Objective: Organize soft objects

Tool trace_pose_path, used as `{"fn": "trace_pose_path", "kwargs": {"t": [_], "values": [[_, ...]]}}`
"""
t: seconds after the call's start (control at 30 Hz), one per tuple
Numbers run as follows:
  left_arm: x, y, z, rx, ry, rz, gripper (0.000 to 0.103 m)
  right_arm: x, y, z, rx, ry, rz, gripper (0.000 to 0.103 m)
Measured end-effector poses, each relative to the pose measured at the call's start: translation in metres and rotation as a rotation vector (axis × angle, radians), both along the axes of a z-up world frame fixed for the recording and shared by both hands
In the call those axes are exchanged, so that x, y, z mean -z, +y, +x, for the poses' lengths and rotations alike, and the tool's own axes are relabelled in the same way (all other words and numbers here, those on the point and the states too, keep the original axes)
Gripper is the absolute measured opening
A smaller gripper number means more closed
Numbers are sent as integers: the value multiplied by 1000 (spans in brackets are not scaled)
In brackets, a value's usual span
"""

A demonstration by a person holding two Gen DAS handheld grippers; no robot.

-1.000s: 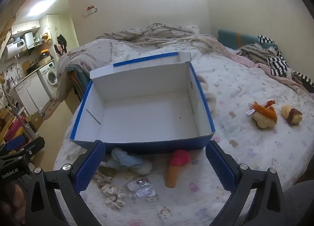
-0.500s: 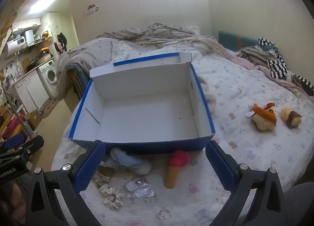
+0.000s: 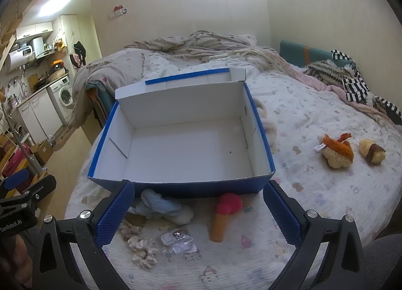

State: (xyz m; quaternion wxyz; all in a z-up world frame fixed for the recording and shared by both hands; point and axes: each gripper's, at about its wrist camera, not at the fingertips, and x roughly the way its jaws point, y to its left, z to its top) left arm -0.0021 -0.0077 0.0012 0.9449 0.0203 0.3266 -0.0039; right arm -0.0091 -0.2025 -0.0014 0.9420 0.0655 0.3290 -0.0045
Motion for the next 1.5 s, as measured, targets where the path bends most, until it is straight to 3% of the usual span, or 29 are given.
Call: {"fn": "trace_pose_path", "kwargs": {"t": [1.5], "values": [[-1, 3, 0, 3, -2, -10, 103, 0, 1, -1, -4, -5, 0, 103]]}}
